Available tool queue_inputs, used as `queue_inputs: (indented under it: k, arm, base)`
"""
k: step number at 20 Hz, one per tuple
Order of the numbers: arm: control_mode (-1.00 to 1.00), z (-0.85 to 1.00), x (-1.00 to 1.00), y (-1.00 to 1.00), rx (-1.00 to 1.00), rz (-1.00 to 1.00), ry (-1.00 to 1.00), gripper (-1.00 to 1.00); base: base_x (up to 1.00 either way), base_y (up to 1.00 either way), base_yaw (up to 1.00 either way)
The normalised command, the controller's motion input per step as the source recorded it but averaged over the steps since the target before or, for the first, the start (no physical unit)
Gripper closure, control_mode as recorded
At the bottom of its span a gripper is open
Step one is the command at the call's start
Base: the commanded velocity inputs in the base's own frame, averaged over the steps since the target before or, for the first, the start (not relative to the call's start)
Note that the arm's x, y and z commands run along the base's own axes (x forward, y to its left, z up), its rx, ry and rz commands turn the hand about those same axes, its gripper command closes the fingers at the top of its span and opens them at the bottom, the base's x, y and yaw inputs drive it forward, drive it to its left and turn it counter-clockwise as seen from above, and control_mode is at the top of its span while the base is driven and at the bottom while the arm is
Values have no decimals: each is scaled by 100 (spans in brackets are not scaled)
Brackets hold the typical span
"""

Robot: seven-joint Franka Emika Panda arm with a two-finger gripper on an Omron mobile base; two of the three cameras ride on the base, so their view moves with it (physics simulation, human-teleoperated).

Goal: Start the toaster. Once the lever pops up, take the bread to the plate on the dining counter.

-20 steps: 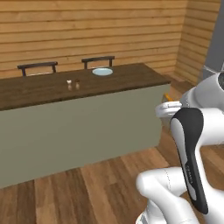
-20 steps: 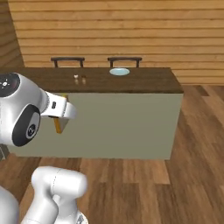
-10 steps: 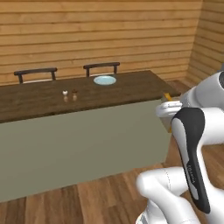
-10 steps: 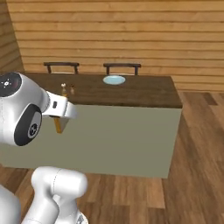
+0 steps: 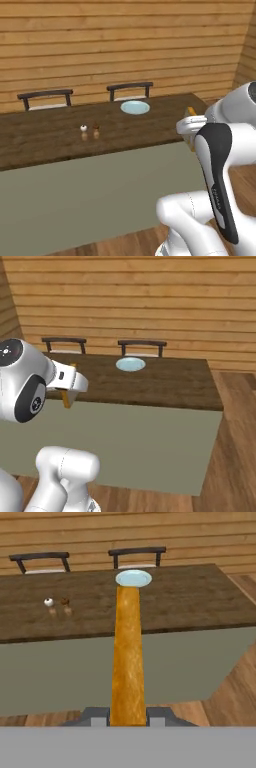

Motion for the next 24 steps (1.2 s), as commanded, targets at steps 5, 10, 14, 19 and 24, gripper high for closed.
queue_inputs:
  k: [5, 10, 14, 19, 24]
  arm:
    - [100, 0, 0, 0, 0, 0, 0, 100]
    - [100, 0, 0, 0, 0, 0, 0, 100]
    - [100, 0, 0, 0, 0, 0, 0, 100]
    - [100, 0, 0, 0, 0, 0, 0, 100]
    - [100, 0, 0, 0, 0, 0, 0, 100]
  base:
    - [68, -35, 16]
    - [48, -54, 24]
    - [46, -24, 16]
    - [57, 0, 1]
    - [58, 0, 0]
